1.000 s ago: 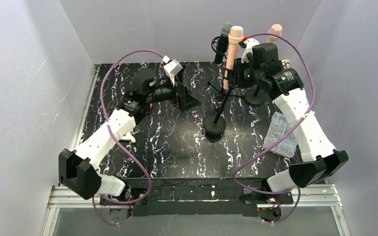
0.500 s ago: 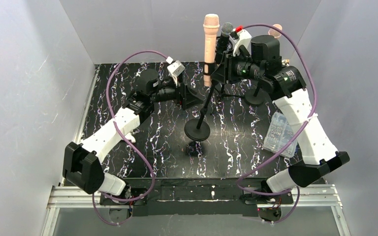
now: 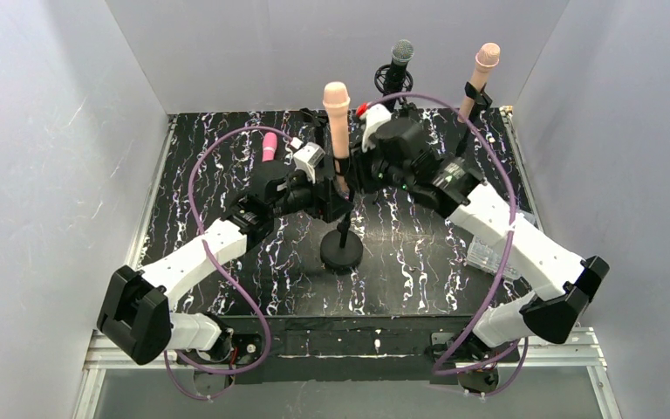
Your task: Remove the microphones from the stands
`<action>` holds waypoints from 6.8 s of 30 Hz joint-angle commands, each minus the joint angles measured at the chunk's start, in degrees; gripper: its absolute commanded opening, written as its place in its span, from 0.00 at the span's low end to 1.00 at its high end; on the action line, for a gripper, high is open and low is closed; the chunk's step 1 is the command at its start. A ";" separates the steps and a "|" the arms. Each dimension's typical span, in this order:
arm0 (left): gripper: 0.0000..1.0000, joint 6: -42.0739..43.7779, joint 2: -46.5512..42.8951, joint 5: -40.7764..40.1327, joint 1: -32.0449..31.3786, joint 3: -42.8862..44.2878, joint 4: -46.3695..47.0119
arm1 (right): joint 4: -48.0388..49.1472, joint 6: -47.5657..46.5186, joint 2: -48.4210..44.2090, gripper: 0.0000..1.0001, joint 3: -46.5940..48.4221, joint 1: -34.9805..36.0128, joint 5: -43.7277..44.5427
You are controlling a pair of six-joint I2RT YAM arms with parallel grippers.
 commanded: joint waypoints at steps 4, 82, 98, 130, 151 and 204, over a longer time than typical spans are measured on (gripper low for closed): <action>0.66 2.74 -0.91 -6.46 -0.24 -3.53 4.07 | 18.10 -1.99 -6.78 0.01 -11.63 9.30 19.54; 0.00 -50.62 5.16 8.51 6.41 -19.37 22.12 | 11.63 1.56 -5.95 0.01 -17.53 14.17 30.19; 0.00 -71.10 8.49 7.45 8.82 -25.04 22.42 | 12.97 1.72 -5.23 0.01 -17.97 14.17 29.13; 0.69 39.07 -16.41 -23.65 -11.53 -25.27 18.15 | 9.29 -0.55 -2.46 0.01 -13.51 14.17 28.03; 0.53 60.06 -2.62 -31.91 -21.29 -26.41 32.28 | 8.98 0.06 -2.30 0.01 -12.91 14.08 27.32; 0.00 -21.48 2.50 10.19 -1.92 -22.60 18.95 | 8.49 -0.02 -5.26 0.01 -14.88 14.08 28.49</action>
